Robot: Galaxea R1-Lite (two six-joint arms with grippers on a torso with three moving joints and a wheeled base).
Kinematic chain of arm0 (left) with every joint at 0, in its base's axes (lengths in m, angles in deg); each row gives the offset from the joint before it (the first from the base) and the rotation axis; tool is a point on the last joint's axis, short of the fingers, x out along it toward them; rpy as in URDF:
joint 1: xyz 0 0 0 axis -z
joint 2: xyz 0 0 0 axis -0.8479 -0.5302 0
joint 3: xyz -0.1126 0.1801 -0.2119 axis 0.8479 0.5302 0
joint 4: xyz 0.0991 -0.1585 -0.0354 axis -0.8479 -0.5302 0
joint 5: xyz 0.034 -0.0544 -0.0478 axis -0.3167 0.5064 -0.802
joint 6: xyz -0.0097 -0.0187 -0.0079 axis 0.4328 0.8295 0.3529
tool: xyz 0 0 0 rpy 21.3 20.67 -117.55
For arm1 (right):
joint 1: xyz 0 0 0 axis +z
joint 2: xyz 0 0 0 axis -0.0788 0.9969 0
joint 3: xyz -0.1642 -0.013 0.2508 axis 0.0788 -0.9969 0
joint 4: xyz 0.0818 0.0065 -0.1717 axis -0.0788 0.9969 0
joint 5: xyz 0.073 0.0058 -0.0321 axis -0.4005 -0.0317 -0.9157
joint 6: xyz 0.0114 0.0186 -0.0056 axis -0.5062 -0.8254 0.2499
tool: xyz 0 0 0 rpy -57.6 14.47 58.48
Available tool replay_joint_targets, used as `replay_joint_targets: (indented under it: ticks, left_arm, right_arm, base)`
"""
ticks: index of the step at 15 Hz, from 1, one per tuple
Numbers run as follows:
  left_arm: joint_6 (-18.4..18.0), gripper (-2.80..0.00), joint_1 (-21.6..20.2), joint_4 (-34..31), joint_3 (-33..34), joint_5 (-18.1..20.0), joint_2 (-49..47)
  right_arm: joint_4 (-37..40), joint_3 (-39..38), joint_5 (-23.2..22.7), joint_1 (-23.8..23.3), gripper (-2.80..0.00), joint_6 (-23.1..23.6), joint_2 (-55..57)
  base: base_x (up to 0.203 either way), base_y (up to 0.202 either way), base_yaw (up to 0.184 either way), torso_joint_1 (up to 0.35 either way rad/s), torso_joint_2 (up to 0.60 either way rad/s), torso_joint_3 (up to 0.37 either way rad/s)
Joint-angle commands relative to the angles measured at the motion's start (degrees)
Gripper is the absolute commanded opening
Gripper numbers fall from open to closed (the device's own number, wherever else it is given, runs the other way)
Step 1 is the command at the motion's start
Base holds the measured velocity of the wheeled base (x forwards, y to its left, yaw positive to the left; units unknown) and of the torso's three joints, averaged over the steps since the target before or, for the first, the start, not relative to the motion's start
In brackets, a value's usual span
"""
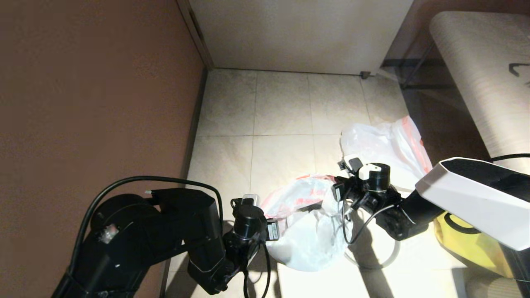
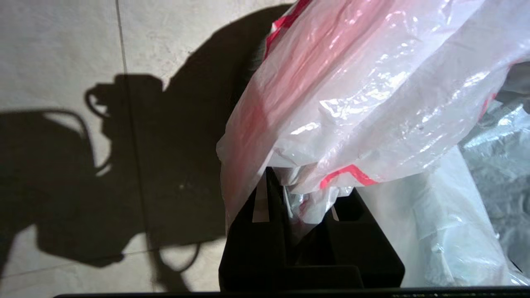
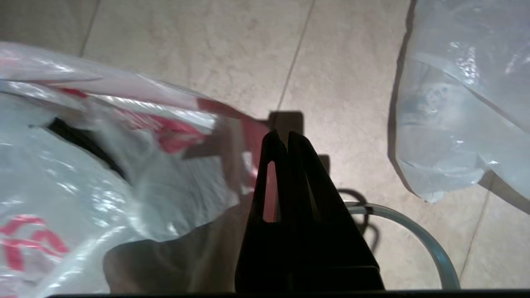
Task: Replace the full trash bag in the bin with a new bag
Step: Put the new garbage bag on the trash can
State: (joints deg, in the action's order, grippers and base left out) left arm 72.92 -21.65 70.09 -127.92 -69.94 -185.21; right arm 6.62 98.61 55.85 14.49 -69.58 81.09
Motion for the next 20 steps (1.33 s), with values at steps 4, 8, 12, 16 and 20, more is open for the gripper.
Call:
replay_joint_targets:
  ticks: [4,8,12,16,20]
  left_arm:
    - [0.3,-2.80,-2.9,-0.4,-3.0,-2.2,0.4]
    - [0.2,-2.80,-4.9,-0.7,-4.6,-5.3,2.6]
    - [0.2,-2.80,-5.3,-6.7,-9.1,-9.5,2.5]
    - [0.6,-2.80,-8.4,-10.3,-12.3,-9.2,1.4]
    - [1.4,0.00,-9.1,-11.7,-12.4,-8.8,1.7]
  right_arm:
    - [-0.6,-4.6,0.0,-3.6,-2.80,0.3,-1.5]
    - [-3.8,-14.5,0.1,-5.7,-2.80,0.6,-12.4]
    - [-5.2,-31.4,0.1,-12.4,-2.80,0.6,-33.3]
    - [-5.6,-50.8,-1.7,-24.1,-2.80,-2.6,-50.0]
    - [-5.8,-57.2,-2.1,-26.4,-2.80,-4.6,-55.0]
  base:
    - [0.000,0.000,0.000,0.000,0.00,0.000]
    - [0.000,0.000,0.000,0.000,0.00,0.000]
    - [0.000,0.000,0.000,0.000,0.00,0.000]
    - [0.000,0.000,0.000,0.000,0.00,0.000]
    - [0.000,0.000,0.000,0.000,0.00,0.000]
